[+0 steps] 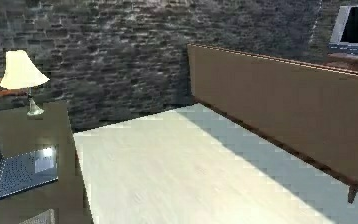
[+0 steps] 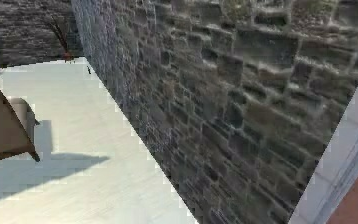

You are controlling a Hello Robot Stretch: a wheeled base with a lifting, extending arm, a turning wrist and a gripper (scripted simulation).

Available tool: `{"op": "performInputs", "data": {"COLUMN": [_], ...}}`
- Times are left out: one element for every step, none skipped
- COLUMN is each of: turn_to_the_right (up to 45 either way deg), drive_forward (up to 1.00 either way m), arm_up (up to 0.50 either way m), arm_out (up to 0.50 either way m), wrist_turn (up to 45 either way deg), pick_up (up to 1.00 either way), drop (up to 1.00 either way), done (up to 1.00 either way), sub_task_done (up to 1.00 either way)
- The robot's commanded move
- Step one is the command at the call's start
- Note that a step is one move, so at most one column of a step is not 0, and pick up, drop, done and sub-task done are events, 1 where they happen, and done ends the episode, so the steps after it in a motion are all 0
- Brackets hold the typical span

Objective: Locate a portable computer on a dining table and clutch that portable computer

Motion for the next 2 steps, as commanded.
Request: {"op": "performInputs", "data": {"turn_to_the_right": [0.0, -24.0], "drive_forward": [0.5, 0.0], "arm_up": [0.0, 0.0], "arm_out": [0.0, 0.0], "wrist_turn": [0.0, 0.0], "pick_up": [0.0, 0.0], "drop": [0.0, 0.0], "done": [0.0, 0.0], "sub_task_done": [0.0, 0.0]}}
